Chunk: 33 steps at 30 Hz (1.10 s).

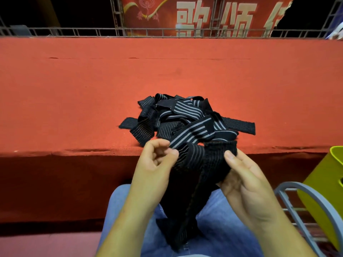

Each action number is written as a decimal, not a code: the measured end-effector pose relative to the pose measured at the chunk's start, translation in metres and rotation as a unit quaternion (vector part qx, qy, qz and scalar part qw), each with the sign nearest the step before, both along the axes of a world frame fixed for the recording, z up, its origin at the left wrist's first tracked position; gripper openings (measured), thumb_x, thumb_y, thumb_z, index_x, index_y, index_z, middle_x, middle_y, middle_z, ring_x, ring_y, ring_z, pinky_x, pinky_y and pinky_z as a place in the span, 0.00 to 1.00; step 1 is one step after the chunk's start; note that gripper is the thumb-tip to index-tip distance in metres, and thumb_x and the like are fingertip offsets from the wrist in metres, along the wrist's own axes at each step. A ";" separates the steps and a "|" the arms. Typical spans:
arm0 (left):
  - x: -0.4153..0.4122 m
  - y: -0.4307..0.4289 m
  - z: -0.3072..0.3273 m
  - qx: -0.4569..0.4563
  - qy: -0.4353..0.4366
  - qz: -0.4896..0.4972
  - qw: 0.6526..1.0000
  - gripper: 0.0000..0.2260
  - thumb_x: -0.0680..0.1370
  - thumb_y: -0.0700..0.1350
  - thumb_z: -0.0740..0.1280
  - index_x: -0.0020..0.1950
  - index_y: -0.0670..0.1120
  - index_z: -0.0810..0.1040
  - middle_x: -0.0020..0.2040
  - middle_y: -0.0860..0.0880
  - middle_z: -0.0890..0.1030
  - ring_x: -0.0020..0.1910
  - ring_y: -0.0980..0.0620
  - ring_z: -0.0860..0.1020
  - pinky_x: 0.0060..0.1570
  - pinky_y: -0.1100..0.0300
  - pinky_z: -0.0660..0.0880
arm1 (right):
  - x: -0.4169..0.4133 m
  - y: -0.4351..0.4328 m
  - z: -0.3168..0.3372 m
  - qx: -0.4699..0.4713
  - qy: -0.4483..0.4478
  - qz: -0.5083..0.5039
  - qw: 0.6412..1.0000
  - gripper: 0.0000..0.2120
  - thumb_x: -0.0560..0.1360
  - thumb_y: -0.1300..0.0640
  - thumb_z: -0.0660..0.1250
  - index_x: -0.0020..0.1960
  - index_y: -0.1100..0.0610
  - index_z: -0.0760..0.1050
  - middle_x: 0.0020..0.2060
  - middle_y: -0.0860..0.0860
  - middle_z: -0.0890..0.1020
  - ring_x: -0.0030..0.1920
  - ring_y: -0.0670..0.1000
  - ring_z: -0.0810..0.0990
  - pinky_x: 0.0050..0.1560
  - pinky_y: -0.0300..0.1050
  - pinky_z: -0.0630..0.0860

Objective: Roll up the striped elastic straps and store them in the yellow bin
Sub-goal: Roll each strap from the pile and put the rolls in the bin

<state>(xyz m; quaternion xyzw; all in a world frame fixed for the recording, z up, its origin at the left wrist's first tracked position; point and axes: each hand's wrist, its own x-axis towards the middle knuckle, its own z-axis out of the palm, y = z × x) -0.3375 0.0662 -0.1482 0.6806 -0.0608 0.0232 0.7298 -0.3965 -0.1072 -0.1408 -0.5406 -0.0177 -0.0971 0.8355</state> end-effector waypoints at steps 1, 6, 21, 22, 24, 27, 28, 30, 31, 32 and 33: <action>-0.001 0.002 0.001 0.023 -0.044 -0.015 0.999 0.15 0.77 0.38 0.73 0.59 0.54 0.79 0.51 0.58 0.83 0.52 0.61 0.80 0.55 0.62 0.75 | 0.000 0.000 0.000 -0.001 0.000 -0.002 1.000 0.15 0.81 0.55 0.63 0.61 0.54 0.85 0.60 0.58 0.87 0.58 0.54 0.86 0.55 0.47 0.83; -0.008 0.003 0.010 0.075 -0.180 -0.140 0.971 0.18 0.76 0.38 0.73 0.62 0.55 0.82 0.63 0.54 0.83 0.67 0.52 0.79 0.66 0.51 0.75 | -0.001 0.004 0.004 0.021 0.010 0.014 1.000 0.16 0.79 0.56 0.62 0.60 0.56 0.86 0.59 0.59 0.87 0.57 0.54 0.86 0.54 0.45 0.84; -0.010 -0.008 0.009 -0.031 -0.036 -0.004 0.999 0.10 0.80 0.45 0.72 0.45 0.38 0.83 0.30 0.51 0.75 0.32 0.57 0.69 0.34 0.63 0.68 | -0.005 0.009 0.004 0.026 -0.013 -0.018 0.999 0.16 0.78 0.56 0.62 0.57 0.51 0.87 0.58 0.57 0.87 0.57 0.53 0.87 0.51 0.43 0.84; -0.009 -0.007 0.008 -0.039 -0.026 -0.013 0.999 0.15 0.78 0.50 0.73 0.47 0.38 0.82 0.34 0.47 0.77 0.36 0.52 0.70 0.39 0.58 0.69 | -0.005 0.009 0.005 0.034 -0.014 -0.020 0.999 0.16 0.78 0.56 0.62 0.58 0.51 0.87 0.58 0.56 0.87 0.57 0.52 0.87 0.51 0.43 0.84; -0.006 -0.006 0.006 -0.041 -0.005 -0.011 0.999 0.20 0.73 0.58 0.72 0.49 0.40 0.84 0.40 0.41 0.80 0.42 0.47 0.73 0.43 0.47 0.73 | -0.005 0.005 0.005 0.055 -0.018 -0.025 0.998 0.17 0.78 0.56 0.62 0.60 0.50 0.86 0.57 0.54 0.88 0.56 0.50 0.87 0.49 0.42 0.83; -0.005 -0.004 0.005 -0.031 0.002 0.001 1.000 0.15 0.75 0.57 0.69 0.50 0.47 0.87 0.49 0.33 0.85 0.45 0.45 0.79 0.53 0.32 0.79 | -0.004 0.003 0.005 0.042 -0.026 -0.026 0.998 0.16 0.78 0.53 0.65 0.62 0.51 0.86 0.59 0.54 0.87 0.57 0.50 0.86 0.50 0.42 0.83; -0.004 -0.003 0.005 -0.024 -0.003 -0.003 1.000 0.16 0.76 0.57 0.68 0.50 0.46 0.86 0.51 0.33 0.84 0.46 0.45 0.80 0.55 0.30 0.78 | -0.004 0.004 0.006 0.032 -0.022 -0.024 0.999 0.16 0.79 0.54 0.64 0.61 0.52 0.86 0.59 0.54 0.87 0.59 0.51 0.86 0.51 0.42 0.83; -0.006 -0.004 0.004 -0.013 -0.019 -0.028 0.999 0.18 0.79 0.58 0.66 0.52 0.44 0.85 0.52 0.32 0.84 0.47 0.45 0.80 0.55 0.32 0.79 | -0.003 0.007 0.005 -0.005 -0.011 -0.022 1.000 0.15 0.82 0.53 0.63 0.61 0.53 0.85 0.60 0.55 0.87 0.61 0.52 0.85 0.56 0.44 0.83; -0.007 -0.004 0.004 -0.016 -0.022 -0.042 0.999 0.17 0.81 0.56 0.65 0.53 0.44 0.85 0.51 0.33 0.84 0.47 0.45 0.81 0.55 0.36 0.80 | -0.003 0.009 0.004 -0.036 -0.007 -0.021 0.999 0.14 0.83 0.52 0.64 0.62 0.54 0.84 0.60 0.56 0.87 0.63 0.54 0.85 0.60 0.47 0.82; -0.008 -0.006 0.005 -0.021 -0.022 -0.058 0.998 0.15 0.84 0.53 0.64 0.54 0.44 0.85 0.50 0.35 0.85 0.48 0.45 0.82 0.54 0.41 0.80 | -0.002 0.010 0.003 -0.070 -0.002 -0.024 0.997 0.13 0.83 0.50 0.65 0.61 0.53 0.84 0.59 0.56 0.87 0.63 0.55 0.85 0.62 0.51 0.81; -0.009 -0.006 0.004 -0.025 -0.023 -0.081 0.996 0.13 0.86 0.48 0.63 0.55 0.45 0.86 0.51 0.39 0.87 0.51 0.46 0.84 0.56 0.44 0.80 | -0.001 0.011 0.002 -0.104 -0.001 -0.028 0.994 0.13 0.82 0.49 0.65 0.60 0.52 0.85 0.57 0.56 0.88 0.61 0.55 0.85 0.62 0.53 0.80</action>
